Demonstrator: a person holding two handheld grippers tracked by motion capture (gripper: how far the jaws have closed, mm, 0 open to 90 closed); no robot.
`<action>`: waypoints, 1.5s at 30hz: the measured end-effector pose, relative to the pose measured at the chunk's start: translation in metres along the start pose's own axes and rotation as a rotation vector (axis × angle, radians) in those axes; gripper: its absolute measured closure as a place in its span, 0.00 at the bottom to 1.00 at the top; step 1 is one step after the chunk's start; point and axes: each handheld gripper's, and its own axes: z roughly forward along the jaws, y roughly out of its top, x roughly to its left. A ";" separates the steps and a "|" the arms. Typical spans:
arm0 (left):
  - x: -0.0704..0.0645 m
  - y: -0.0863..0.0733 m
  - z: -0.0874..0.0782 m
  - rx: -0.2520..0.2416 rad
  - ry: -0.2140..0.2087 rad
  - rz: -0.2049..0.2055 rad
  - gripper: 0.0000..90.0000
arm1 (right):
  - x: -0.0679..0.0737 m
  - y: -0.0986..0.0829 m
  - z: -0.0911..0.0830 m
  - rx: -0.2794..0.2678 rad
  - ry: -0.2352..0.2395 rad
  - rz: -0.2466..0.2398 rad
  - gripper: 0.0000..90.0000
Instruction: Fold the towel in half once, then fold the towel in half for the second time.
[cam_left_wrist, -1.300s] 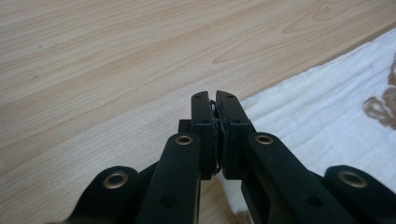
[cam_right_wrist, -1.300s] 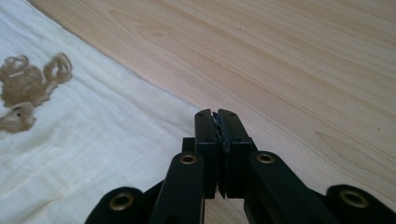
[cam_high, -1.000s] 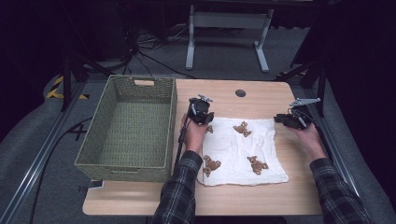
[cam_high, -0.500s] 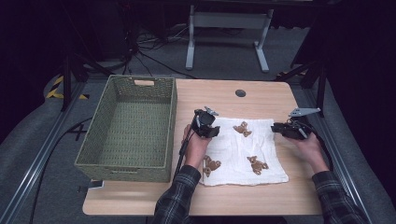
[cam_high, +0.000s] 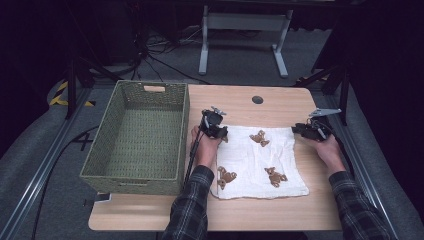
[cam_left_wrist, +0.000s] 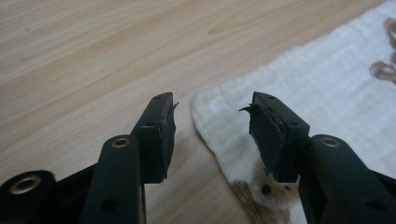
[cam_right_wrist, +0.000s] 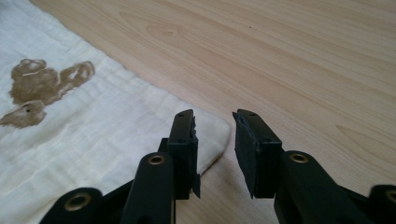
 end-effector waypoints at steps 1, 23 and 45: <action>0.002 0.001 0.001 -0.003 0.005 0.006 0.56 | -0.001 0.000 0.001 0.002 -0.003 -0.002 0.75; 0.009 0.002 0.012 0.035 -0.078 -0.020 0.95 | -0.003 -0.004 0.019 0.028 0.027 0.031 0.97; -0.001 0.019 -0.047 -0.087 -0.027 -0.036 0.97 | 0.001 0.007 -0.024 -0.069 0.026 0.013 0.99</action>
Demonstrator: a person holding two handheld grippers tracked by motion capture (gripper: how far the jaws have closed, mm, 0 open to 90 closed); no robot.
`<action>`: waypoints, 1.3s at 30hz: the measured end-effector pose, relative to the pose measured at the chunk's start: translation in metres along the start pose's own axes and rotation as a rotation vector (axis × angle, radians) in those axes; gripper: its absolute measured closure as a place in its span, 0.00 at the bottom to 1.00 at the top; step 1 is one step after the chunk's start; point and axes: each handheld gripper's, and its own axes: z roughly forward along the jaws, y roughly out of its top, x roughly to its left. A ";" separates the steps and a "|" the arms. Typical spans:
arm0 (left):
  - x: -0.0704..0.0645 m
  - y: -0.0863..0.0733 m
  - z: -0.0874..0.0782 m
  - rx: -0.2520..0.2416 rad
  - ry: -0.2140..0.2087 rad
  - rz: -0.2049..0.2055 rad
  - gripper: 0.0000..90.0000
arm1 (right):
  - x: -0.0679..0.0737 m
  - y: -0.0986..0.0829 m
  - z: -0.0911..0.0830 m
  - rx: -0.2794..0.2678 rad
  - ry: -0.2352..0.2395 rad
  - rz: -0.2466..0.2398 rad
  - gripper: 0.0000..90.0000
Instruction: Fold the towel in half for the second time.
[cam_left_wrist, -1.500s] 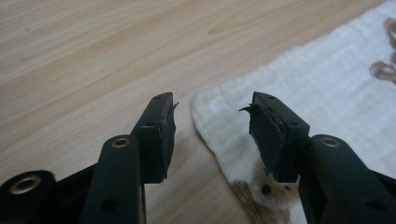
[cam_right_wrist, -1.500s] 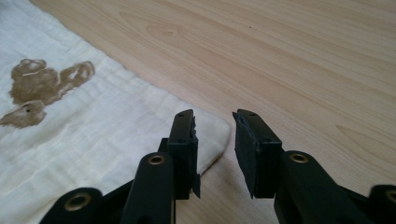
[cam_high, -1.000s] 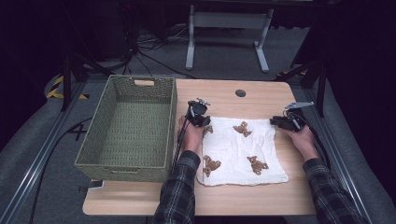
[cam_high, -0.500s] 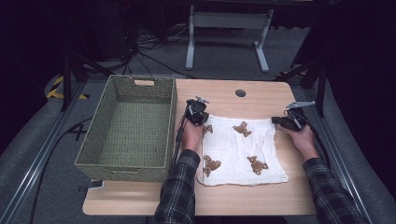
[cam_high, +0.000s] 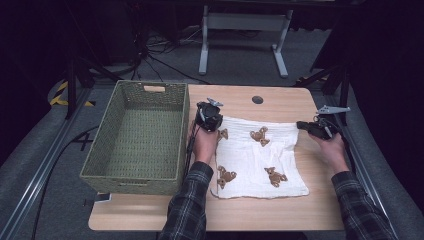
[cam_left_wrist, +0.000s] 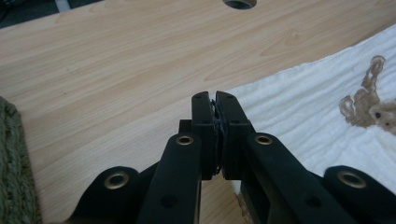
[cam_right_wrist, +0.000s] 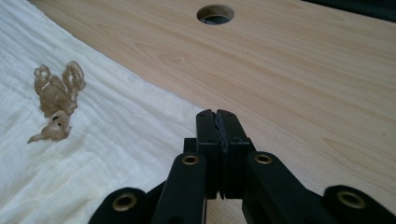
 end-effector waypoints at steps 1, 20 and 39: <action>-0.001 0.001 -0.003 -0.005 0.003 0.004 0.97 | 0.001 0.002 -0.002 -0.002 -0.001 0.002 0.99; -0.021 -0.020 -0.030 0.017 0.013 0.035 0.97 | 0.023 -0.003 -0.034 -0.041 0.004 -0.068 0.99; -0.045 -0.052 -0.063 0.023 -0.011 0.082 0.97 | 0.051 -0.030 -0.058 -0.034 0.042 -0.103 0.99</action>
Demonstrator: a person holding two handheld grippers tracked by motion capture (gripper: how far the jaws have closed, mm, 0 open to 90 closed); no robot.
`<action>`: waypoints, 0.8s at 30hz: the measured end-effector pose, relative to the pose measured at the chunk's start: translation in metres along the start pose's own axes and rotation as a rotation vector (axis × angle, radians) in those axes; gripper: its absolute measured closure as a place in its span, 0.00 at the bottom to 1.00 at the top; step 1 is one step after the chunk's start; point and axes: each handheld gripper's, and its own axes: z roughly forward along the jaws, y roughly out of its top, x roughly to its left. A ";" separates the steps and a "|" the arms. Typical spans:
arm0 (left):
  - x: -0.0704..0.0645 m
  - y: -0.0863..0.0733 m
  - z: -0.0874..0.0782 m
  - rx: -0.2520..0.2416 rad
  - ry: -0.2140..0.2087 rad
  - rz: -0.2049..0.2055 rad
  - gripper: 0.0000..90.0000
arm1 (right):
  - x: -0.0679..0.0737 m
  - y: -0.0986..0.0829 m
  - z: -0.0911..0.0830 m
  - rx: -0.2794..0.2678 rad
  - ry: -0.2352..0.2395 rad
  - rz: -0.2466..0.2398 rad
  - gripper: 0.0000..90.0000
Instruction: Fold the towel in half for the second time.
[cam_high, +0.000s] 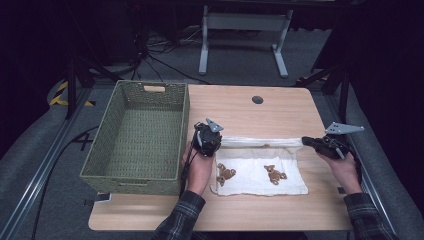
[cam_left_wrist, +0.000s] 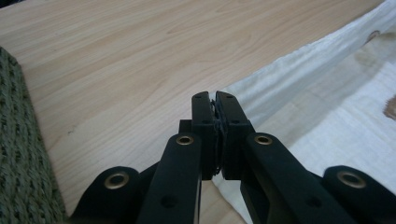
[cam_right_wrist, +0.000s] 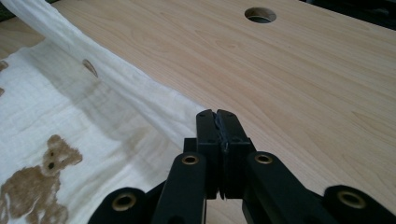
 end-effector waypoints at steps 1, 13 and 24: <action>-0.002 -0.001 -0.001 0.003 -0.009 -0.007 0.97 | 0.002 -0.001 -0.002 -0.003 0.005 0.008 0.99; -0.016 -0.018 -0.016 0.027 -0.017 0.020 0.97 | 0.019 -0.013 -0.018 -0.009 0.046 -0.008 0.99; -0.036 -0.037 -0.033 0.051 -0.020 0.059 0.97 | 0.041 -0.031 -0.036 0.005 0.083 -0.035 0.99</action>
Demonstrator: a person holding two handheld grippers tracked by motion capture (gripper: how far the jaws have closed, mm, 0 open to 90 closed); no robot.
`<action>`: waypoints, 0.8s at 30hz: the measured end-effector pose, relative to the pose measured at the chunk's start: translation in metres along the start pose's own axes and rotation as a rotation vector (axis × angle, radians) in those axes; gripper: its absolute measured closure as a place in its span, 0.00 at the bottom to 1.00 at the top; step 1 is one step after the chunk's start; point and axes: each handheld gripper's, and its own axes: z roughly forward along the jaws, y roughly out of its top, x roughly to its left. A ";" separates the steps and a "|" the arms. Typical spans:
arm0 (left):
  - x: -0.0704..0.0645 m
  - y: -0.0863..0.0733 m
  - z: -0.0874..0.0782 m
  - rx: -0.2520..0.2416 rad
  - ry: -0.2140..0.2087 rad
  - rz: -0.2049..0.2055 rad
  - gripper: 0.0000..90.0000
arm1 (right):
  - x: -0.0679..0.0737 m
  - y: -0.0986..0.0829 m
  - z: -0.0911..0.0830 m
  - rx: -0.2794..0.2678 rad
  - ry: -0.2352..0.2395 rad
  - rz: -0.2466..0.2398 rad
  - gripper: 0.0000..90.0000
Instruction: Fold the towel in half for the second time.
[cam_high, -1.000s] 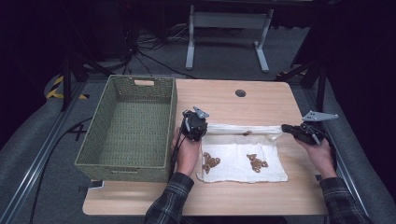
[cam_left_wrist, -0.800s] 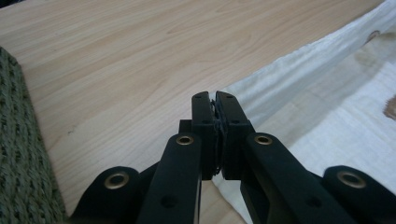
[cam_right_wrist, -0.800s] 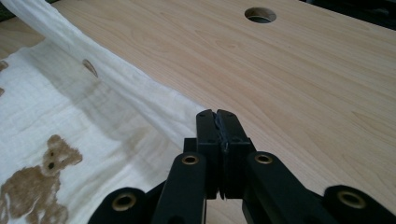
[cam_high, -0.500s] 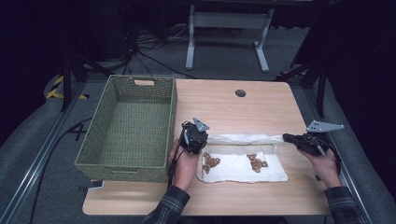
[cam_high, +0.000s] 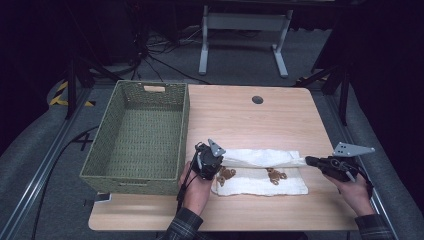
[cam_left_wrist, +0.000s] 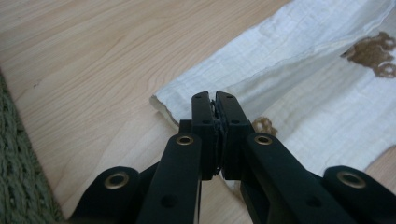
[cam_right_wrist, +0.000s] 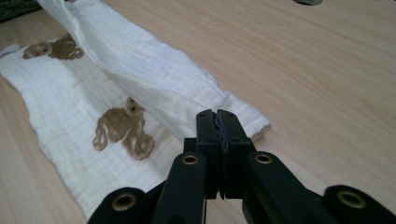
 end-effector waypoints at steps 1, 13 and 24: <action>-0.002 -0.002 -0.001 -0.004 -0.005 -0.004 0.97 | 0.002 -0.002 -0.001 0.006 0.003 0.002 0.99; -0.011 -0.022 -0.008 0.025 -0.030 -0.012 0.97 | 0.016 -0.017 -0.012 0.022 0.035 -0.001 0.99; -0.016 -0.043 -0.009 0.072 -0.097 -0.010 0.97 | 0.028 -0.031 -0.015 0.061 0.070 -0.006 0.99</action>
